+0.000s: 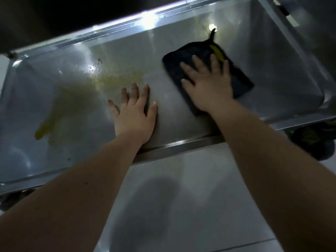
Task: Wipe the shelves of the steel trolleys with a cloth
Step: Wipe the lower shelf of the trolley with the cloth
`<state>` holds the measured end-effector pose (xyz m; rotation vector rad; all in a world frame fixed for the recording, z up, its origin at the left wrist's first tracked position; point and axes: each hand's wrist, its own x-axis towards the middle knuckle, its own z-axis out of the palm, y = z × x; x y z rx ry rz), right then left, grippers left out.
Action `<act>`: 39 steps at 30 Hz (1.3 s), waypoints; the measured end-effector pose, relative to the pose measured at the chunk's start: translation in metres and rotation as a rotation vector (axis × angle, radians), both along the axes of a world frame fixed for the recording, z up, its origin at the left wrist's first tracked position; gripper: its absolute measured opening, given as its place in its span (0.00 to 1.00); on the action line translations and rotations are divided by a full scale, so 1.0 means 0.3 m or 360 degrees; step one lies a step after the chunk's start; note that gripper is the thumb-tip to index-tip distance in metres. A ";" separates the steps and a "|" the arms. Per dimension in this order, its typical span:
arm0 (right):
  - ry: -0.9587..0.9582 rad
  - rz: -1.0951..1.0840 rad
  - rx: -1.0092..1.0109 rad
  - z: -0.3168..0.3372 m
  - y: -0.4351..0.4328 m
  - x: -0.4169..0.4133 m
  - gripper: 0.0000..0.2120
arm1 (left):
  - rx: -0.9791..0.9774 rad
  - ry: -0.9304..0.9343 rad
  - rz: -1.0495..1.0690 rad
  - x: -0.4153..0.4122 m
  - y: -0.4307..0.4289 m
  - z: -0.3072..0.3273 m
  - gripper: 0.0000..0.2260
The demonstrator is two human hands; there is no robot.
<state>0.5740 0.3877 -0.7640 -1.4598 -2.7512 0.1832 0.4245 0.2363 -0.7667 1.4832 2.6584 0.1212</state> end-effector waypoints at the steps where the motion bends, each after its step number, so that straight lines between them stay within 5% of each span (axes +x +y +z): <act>1: -0.0031 -0.0101 0.0007 0.006 0.060 0.060 0.25 | 0.0005 -0.0010 0.0002 0.003 -0.002 -0.001 0.26; 5: -0.0121 -0.0481 -0.0053 0.028 0.243 0.301 0.26 | -0.0017 0.0015 -0.0001 0.012 -0.001 -0.003 0.26; 9: -0.0131 -0.0737 -0.0099 0.035 0.252 0.204 0.27 | -0.0007 0.0005 0.0004 0.009 0.005 -0.002 0.26; 16: 0.0018 0.0254 -0.0123 0.007 -0.120 -0.313 0.25 | 0.0203 -0.0101 0.0160 0.000 0.012 0.017 0.30; 20: 0.0091 0.0377 -0.0120 -0.001 -0.092 -0.274 0.25 | 0.0181 -0.0079 0.0096 0.001 0.014 0.017 0.29; 27: -0.0131 -0.0394 -0.0080 0.002 0.214 0.148 0.26 | 0.0115 0.0002 0.0058 0.001 0.021 0.006 0.26; 31: -0.0078 -0.0631 -0.0077 0.008 0.133 0.081 0.26 | 0.0101 0.0016 0.0060 0.008 0.022 0.009 0.26; 39: 0.0031 0.0410 -0.0029 -0.001 -0.190 -0.041 0.26 | 0.0366 -0.0108 0.0159 0.010 0.013 0.022 0.34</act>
